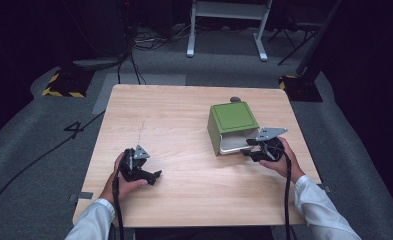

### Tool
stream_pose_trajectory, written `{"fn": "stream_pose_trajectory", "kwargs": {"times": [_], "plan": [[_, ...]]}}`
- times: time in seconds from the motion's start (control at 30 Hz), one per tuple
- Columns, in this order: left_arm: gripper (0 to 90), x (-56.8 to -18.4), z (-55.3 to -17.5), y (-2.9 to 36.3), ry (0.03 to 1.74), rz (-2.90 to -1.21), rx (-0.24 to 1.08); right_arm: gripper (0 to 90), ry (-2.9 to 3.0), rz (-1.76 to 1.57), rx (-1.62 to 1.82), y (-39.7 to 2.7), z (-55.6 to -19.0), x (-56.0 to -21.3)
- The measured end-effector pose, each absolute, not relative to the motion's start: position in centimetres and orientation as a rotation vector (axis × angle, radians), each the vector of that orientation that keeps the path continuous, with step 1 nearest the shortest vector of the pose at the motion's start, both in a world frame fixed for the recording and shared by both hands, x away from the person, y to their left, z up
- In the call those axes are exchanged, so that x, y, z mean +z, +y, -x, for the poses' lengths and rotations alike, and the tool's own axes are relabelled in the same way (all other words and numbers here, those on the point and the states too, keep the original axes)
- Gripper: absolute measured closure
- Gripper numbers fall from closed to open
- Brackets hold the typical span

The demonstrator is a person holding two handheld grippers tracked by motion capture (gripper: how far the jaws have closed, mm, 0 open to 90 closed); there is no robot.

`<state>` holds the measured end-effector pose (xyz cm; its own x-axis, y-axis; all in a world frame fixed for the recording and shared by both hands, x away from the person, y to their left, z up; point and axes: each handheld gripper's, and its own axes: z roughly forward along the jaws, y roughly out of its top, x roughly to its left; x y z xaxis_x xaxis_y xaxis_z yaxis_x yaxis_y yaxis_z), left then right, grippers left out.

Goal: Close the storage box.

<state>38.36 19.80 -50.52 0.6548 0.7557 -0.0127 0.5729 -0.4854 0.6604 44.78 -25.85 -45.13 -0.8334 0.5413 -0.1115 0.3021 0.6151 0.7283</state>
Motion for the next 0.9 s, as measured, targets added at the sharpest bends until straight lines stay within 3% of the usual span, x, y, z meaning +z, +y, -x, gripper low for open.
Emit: {"fn": "stream_pose_trajectory", "kwargs": {"times": [0.5, 0.9], "plan": [[0.2, -50.5, -38.4, 19.8, 1.025, -2.230, 0.371, 42.5, 2.507, -0.693, 1.078, -26.2, -44.6, -44.8], [0.2, -50.5, -38.4, 19.8, 1.025, -2.230, 0.371, 28.9, 2.508, -0.671, 1.100, -26.2, -43.7, -43.9]]}}
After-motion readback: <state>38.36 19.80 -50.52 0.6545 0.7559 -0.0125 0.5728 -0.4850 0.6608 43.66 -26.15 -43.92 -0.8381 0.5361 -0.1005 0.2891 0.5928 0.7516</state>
